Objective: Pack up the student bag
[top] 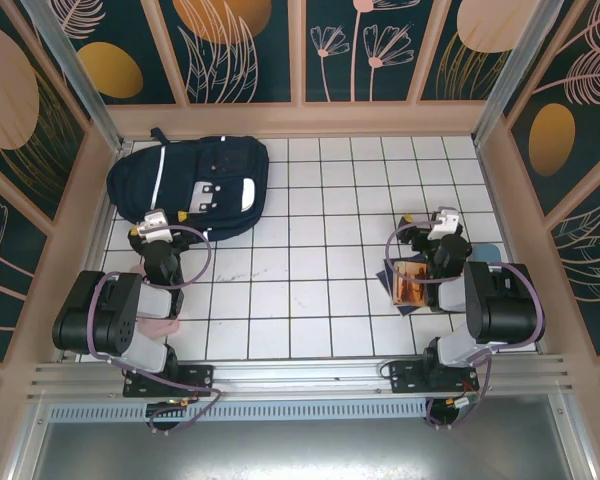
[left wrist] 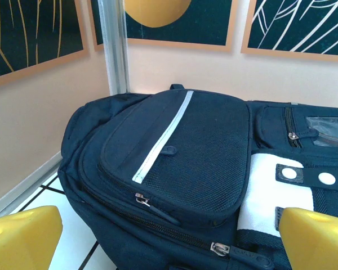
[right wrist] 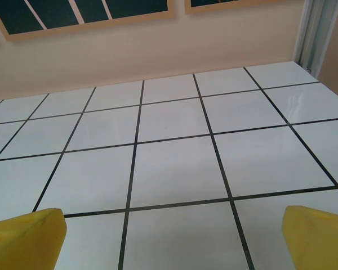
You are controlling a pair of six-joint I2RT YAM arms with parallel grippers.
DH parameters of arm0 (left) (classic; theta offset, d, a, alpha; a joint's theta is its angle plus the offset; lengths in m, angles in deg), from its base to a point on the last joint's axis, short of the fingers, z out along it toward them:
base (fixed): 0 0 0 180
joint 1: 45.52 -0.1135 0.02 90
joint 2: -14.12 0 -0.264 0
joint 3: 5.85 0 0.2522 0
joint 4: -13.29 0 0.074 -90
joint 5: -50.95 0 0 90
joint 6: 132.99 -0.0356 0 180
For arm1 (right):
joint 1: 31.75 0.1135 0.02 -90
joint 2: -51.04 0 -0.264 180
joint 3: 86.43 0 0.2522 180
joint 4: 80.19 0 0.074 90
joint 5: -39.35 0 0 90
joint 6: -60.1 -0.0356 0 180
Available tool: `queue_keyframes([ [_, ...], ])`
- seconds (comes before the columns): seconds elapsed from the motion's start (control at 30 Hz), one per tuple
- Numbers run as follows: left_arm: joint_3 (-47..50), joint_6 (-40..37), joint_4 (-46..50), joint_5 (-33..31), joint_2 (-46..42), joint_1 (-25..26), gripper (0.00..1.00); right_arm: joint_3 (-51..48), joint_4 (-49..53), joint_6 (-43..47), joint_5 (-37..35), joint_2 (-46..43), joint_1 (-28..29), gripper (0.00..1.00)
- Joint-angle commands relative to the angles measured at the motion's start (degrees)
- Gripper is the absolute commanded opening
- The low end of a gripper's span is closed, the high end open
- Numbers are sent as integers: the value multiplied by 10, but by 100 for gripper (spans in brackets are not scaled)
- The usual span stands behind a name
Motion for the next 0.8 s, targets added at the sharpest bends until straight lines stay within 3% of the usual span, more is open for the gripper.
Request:
queue_keyframes([
  [0.0, 4, 5, -31, 3, 2, -4, 99, 10, -9, -5, 1, 3, -2, 99],
  [0.67, 8, 4, -37, 4, 0, -4, 99, 7, -14, -3, 3, 2, -2, 98],
  [0.77, 17, 2, -25, 7, -34, -4, 99, -12, -21, 1, 3, -35, 2, 98],
])
